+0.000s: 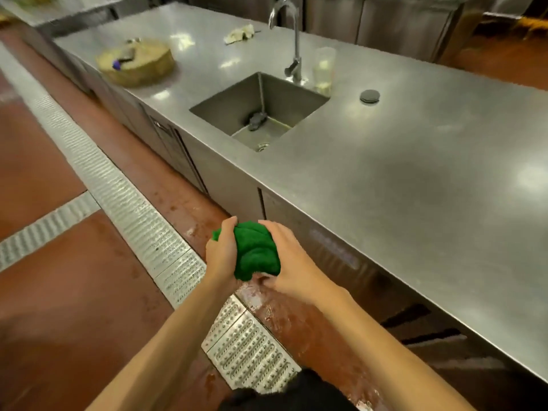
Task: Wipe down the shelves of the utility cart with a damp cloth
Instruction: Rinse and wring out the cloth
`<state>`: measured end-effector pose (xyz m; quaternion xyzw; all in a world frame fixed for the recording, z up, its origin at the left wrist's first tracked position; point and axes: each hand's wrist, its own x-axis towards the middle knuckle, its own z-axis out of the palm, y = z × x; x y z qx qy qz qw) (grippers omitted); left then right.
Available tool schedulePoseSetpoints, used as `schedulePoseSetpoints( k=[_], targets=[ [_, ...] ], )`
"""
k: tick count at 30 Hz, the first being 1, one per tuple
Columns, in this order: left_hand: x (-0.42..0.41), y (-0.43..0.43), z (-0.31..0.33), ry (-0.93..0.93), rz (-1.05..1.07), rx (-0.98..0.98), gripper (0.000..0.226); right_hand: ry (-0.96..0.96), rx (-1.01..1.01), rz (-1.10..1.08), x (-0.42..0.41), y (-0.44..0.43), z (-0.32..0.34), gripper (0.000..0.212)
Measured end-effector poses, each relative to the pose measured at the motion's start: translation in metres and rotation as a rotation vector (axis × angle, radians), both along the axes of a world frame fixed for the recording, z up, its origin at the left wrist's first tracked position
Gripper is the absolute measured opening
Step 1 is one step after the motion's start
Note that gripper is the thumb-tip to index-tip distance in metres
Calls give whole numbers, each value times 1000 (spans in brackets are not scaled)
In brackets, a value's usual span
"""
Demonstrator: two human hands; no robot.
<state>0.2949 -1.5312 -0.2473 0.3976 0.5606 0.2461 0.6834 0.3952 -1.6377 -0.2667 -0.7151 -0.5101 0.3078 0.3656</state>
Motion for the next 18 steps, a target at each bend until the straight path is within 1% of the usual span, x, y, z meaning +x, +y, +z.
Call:
schedulePoseSetpoints(
  k=[2, 4, 6, 8, 10, 12, 15, 16, 18],
  targets=[
    [4, 18, 3, 7, 30, -11, 49, -46, 49, -40, 11, 24, -3, 87],
    [8, 39, 4, 3, 55, 1, 51, -57, 89, -45, 20, 49, -2, 75],
    [12, 62, 2, 7, 66, 19, 49, -107, 126, -53, 28, 76, -3, 65],
    [15, 85, -1, 23, 74, 30, 49, -185, 148, -68, 34, 103, -4, 60],
    [17, 109, -4, 35, 82, 40, 49, -208, 141, -65, 39, 131, -3, 59],
    [18, 137, -6, 61, 87, 67, 42, -206, 126, -45, 41, 159, -4, 57],
    [16, 183, -6, 81, 79, 94, 36, -270, 132, -11, 39, 203, -10, 48],
    [14, 201, -5, 72, 66, 85, 38, -290, 126, -12, 37, 219, -12, 46],
    [11, 240, -7, 62, 10, 49, 49, -304, 100, -32, 33, 254, -16, 42]
  ],
)
